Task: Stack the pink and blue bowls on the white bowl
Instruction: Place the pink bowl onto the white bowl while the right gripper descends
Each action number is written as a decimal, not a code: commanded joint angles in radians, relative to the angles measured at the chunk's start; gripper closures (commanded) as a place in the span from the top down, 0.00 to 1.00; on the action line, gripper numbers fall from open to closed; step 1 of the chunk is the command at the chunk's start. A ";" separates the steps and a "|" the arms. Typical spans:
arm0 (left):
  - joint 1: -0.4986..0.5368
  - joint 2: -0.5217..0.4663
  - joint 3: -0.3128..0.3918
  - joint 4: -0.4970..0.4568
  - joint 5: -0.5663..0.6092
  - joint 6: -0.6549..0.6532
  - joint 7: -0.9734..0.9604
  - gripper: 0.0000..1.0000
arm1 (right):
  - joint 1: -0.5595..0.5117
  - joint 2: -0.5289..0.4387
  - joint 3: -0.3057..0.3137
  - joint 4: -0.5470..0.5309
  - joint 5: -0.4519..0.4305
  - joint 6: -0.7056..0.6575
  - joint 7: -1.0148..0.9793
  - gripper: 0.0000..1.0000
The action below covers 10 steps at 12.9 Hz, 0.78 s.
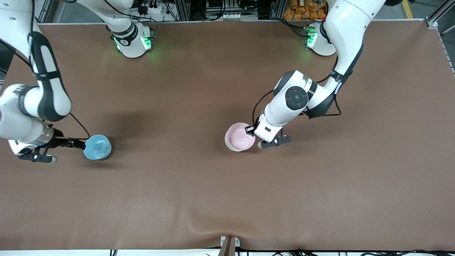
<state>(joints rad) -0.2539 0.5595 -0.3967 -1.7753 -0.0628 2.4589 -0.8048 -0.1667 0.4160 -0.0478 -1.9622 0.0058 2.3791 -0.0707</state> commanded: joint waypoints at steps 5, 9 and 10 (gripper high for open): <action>-0.025 0.072 0.010 0.019 0.001 0.054 -0.016 0.00 | -0.027 0.115 0.003 -0.030 -0.013 0.143 -0.005 0.35; -0.024 0.069 0.010 -0.018 0.003 0.057 -0.016 0.00 | -0.036 0.107 0.005 -0.050 -0.004 0.138 -0.003 0.00; -0.024 0.068 0.010 -0.021 0.003 0.057 -0.017 0.02 | -0.034 0.103 0.006 -0.052 -0.003 0.138 -0.003 0.00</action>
<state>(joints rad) -0.2676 0.6337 -0.3939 -1.7857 -0.0628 2.5047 -0.8048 -0.1853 0.5435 -0.0572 -1.9897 0.0052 2.5169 -0.0703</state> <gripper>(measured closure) 0.974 0.740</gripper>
